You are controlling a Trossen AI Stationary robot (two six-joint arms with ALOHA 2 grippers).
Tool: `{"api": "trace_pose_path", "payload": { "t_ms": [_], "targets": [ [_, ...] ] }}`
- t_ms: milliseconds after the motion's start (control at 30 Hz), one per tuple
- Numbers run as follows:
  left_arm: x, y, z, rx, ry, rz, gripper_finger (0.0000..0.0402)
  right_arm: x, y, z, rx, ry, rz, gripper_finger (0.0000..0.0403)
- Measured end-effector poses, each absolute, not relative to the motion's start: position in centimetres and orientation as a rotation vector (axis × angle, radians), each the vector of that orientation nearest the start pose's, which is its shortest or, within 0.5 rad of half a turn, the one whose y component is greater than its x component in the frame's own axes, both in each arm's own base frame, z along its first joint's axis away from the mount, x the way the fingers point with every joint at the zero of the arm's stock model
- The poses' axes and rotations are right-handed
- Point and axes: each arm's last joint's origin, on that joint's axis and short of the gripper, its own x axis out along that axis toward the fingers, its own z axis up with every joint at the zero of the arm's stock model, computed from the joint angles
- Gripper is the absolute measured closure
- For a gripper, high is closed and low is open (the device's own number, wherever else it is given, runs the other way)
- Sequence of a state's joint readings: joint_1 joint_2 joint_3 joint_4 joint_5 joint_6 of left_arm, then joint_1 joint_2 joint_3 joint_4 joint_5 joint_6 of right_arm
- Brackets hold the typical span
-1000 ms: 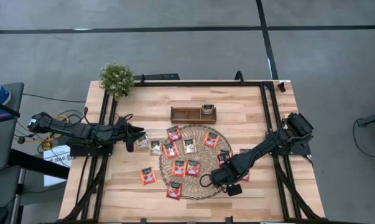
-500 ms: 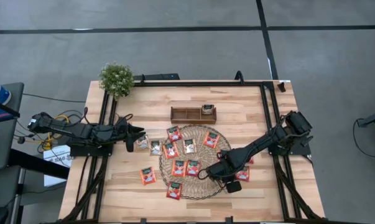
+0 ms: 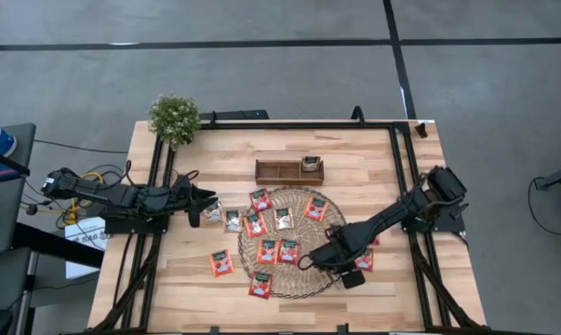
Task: Pick & Place Tea
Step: Put the brown tea bag into the right section of the wooden organizer
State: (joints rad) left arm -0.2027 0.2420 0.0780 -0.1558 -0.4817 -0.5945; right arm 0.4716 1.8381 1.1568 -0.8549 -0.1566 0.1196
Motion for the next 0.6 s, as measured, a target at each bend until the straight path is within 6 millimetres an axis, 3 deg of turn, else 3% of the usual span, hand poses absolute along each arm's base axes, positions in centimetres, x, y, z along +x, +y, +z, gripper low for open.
{"api": "trace_pose_path", "payload": {
  "t_ms": [600],
  "targets": [
    [10.44,-0.78,15.66,-0.478,0.21,0.357,0.0282,28.98,15.31,15.93,-0.238,1.492,0.404,0.0298]
  ]
}}
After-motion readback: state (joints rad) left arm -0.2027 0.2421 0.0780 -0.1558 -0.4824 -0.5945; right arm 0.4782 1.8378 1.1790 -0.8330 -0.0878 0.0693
